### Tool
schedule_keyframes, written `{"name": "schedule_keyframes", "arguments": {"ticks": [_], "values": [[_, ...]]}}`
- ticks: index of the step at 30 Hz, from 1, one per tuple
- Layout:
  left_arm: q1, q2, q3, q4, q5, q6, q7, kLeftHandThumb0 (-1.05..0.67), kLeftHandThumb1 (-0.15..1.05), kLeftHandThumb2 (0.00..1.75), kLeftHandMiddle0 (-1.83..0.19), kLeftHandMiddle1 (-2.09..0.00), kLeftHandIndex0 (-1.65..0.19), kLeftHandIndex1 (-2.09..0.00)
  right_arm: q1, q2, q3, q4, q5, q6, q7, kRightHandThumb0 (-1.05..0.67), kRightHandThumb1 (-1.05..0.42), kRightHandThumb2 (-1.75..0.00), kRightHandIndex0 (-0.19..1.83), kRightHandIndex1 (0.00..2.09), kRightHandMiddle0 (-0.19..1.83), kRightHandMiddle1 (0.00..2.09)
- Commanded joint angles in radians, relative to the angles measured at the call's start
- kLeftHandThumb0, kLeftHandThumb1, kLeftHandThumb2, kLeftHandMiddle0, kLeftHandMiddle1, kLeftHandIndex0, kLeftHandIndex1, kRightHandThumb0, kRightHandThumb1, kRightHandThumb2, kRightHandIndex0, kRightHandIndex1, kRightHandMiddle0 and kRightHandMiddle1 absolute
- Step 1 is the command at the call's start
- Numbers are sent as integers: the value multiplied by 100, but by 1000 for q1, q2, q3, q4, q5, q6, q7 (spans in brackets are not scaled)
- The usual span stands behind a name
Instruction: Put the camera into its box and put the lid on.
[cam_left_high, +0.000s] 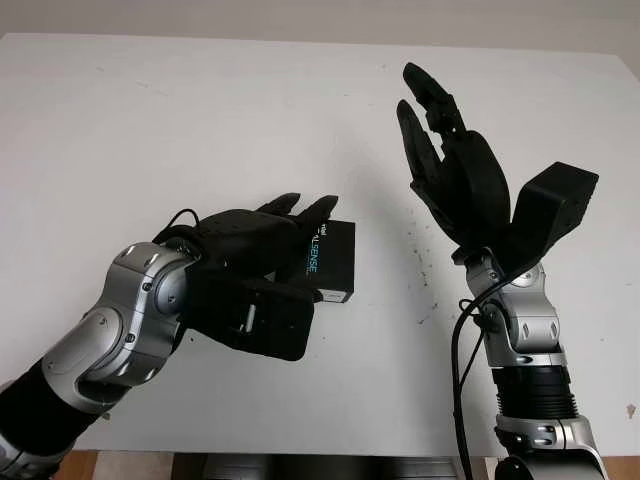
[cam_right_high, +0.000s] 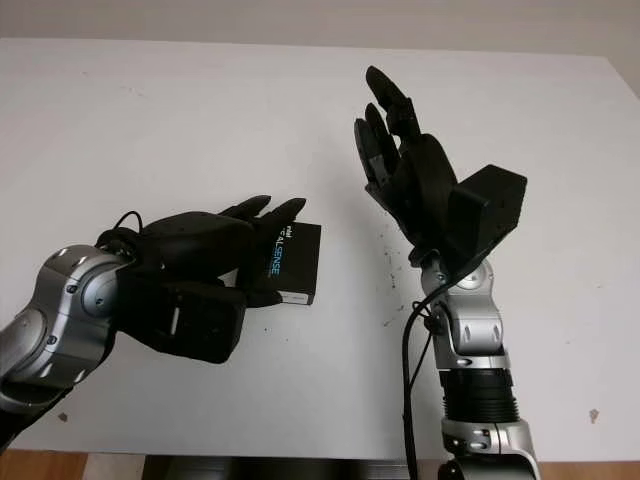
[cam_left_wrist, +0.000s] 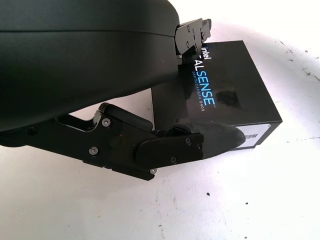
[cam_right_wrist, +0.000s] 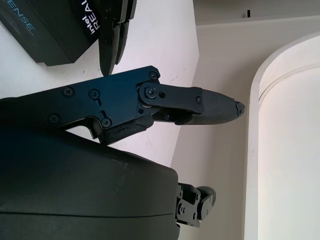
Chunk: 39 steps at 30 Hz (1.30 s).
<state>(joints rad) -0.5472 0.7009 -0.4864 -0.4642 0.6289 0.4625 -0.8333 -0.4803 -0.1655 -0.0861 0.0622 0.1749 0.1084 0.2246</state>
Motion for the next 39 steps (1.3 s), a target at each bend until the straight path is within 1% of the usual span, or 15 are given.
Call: {"name": "schedule_keyframes", "arguments": {"ticks": [1,7,12,16,20,23,32,39], "values": [[13,-43,-33,-28,-5,-42,-24,-71,105,52,19,0,19,0,-6,-1,-1,-7,-1,-8,0,-66,-105,-49,-4,6,-19,45],[10,-38,-21,-13,21,-63,-56,-71,105,53,19,0,19,0,-1,-2,-2,-13,2,-6,1,-66,-105,-48,-4,6,-19,45],[17,-31,-8,19,62,-80,-69,-71,105,53,19,0,19,0,2,-3,-1,-19,-5,-7,-6,-67,-105,-49,-3,6,-19,46],[33,-23,2,68,97,-116,-51,-71,105,55,19,0,19,0,2,-5,-4,-17,2,-10,1,-66,-105,-49,-3,6,-19,46],[63,-17,8,127,140,-162,-12,-72,105,55,19,0,19,0,3,-5,-5,-22,1,-10,0,-67,-105,-48,-3,6,-18,45],[82,-15,8,152,158,-180,-20,-73,105,57,19,0,19,0,4,-9,-3,-25,-5,-10,0,-68,-105,-47,-2,6,-18,45],[147,-38,29,165,164,-194,-30,-78,105,65,19,0,19,0,6,-6,-2,-31,-4,-14,-2,-68,-105,-47,-3,6,-18,45],[196,-52,55,148,158,-218,-7,-81,105,73,19,0,19,0,10,-9,-5,-35,-1,-14,2,-68,-105,-46,-3,6,-18,43]]}}
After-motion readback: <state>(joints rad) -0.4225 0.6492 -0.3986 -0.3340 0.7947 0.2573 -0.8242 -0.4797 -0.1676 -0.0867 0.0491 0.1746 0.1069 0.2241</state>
